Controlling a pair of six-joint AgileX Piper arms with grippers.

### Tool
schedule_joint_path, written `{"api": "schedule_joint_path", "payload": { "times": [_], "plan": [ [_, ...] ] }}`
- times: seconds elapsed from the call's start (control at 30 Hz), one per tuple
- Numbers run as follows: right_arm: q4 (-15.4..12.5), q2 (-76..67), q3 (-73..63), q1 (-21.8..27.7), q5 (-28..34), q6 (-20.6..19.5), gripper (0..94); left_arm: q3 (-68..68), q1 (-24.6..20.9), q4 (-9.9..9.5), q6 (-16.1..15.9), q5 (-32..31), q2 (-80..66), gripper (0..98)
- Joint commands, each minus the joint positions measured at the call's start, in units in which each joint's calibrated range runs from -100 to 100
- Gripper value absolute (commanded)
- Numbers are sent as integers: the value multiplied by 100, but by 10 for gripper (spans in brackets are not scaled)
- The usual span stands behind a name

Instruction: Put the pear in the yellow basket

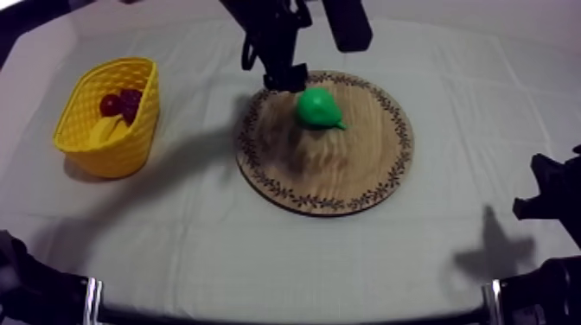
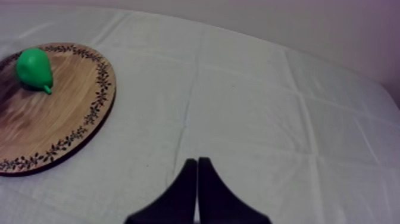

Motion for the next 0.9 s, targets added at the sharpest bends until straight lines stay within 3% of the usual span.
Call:
{"api": "schedule_joint_path", "payload": {
  "times": [0.0,0.87],
  "plan": [
    [2,-5,5,-1,3,-1,3,-53,2,0,-12,-32,237,907],
    [2,-5,5,-5,3,-1,3,-1088,156,-36,-103,-329,2093,823]
  ]
}}
